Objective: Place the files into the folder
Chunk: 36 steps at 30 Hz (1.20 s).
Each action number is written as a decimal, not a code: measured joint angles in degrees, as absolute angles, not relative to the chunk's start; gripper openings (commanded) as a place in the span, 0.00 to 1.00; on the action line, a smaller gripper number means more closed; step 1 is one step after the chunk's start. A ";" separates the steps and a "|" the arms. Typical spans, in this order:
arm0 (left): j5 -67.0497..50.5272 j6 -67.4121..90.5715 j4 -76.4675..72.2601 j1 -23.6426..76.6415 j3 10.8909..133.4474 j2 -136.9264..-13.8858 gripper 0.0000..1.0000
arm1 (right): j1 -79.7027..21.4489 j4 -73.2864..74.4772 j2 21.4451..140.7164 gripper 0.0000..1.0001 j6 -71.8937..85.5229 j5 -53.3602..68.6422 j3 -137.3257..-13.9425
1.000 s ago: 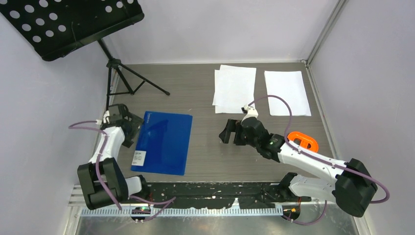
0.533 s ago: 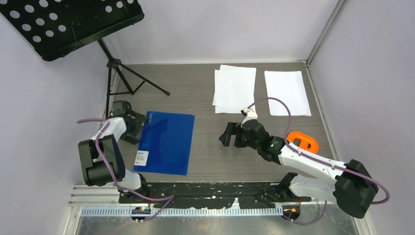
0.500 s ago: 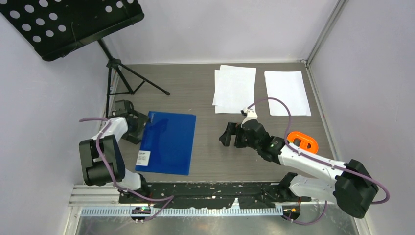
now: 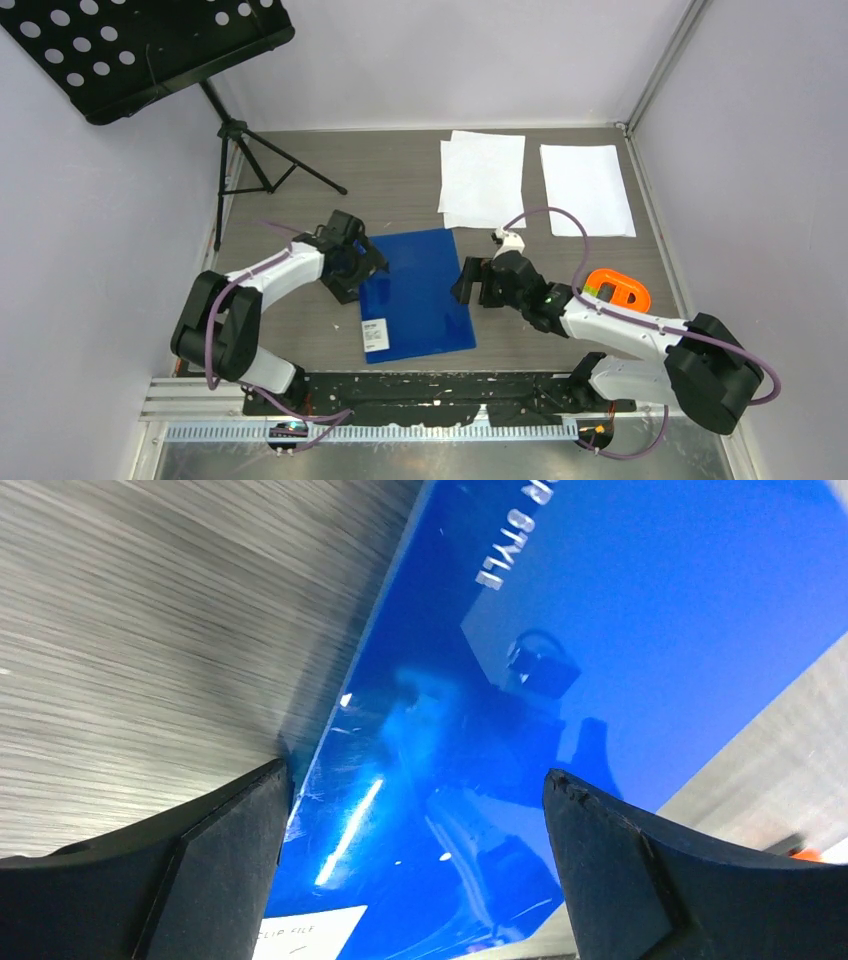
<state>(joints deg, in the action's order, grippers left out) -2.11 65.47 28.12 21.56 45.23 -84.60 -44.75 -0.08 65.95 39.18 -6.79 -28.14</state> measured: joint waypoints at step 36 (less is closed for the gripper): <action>15.20 98.91 54.59 59.48 36.21 -61.39 0.96 | -55.00 -5.61 61.32 0.97 50.48 -6.55 -17.47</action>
<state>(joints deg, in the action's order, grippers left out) 15.20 98.91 54.59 59.48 36.21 -61.39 -55.00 -5.61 61.32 50.48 -6.55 -17.47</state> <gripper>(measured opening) 0.970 0.973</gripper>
